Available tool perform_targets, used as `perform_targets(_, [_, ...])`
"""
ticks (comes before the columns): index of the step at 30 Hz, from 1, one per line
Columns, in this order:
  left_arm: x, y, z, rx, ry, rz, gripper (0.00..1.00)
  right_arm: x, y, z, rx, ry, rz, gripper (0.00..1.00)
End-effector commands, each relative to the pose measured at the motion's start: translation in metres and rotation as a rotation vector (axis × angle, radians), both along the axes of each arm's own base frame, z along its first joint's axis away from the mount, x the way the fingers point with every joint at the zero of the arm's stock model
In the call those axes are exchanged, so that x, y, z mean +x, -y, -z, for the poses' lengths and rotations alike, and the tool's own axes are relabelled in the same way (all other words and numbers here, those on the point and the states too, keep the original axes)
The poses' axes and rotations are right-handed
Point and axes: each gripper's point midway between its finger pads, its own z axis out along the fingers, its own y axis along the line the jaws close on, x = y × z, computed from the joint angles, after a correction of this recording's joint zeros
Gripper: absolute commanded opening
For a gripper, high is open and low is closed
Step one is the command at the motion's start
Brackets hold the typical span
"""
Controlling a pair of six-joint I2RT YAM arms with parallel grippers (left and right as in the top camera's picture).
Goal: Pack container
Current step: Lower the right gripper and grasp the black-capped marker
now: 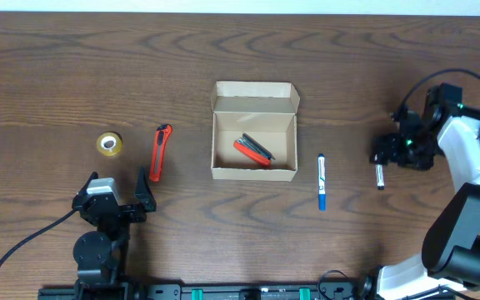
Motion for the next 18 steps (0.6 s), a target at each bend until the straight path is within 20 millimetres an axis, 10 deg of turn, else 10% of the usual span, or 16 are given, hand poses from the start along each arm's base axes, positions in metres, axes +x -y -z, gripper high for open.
perform_targets(1, [0.000, 0.001, 0.018, -0.008, -0.045, 0.005, 0.95, 0.015, -0.001, -0.006, -0.010, 0.031, -0.077, 0.71])
perform_targets(18, [0.000, 0.001, 0.018, -0.008, -0.044, 0.005, 0.95, 0.004, 0.026, 0.018, -0.189, -0.104, -0.098, 0.75])
